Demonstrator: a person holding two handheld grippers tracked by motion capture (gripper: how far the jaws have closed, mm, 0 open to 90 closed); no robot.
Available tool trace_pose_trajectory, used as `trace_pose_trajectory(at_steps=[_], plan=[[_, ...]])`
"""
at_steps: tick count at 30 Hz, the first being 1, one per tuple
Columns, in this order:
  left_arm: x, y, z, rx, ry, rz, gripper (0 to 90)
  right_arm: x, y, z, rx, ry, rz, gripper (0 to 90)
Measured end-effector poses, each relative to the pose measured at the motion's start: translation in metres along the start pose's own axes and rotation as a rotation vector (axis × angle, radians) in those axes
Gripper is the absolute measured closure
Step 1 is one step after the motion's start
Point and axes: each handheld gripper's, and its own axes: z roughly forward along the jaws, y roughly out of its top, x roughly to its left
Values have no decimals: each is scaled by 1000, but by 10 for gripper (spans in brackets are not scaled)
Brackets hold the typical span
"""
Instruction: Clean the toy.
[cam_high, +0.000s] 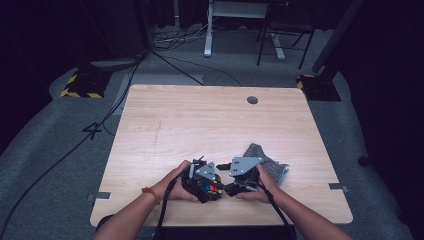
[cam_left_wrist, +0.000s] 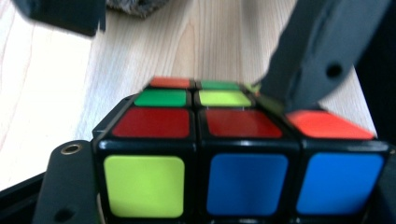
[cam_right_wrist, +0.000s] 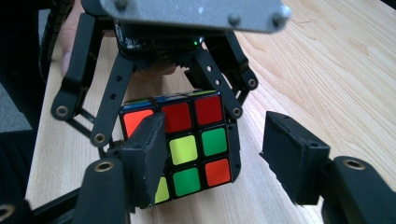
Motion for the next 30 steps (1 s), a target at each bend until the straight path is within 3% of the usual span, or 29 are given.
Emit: trace_pose_trajectory(at_steps=[4,7,9,12,17,24,30], plan=[[0,0,-5,30,26,-20,229,1,0,1,3,1,-1,390],[-3,-5,-12,26,30,-24,277,4,3,5,15,13,-12,386],[-2,-10,-17,30,21,-36,289,6,8,9,23,10,-33,384],[-3,-17,-26,32,48,-59,255,11,15,13,27,11,-61,381],[-8,-25,-35,45,85,-57,230,8,12,16,40,16,-36,381],[-17,-40,-53,40,204,-84,158,-3,2,-7,19,-16,-2,375],[-16,-58,-67,44,269,-125,156,-21,-18,-37,35,-101,50,371]])
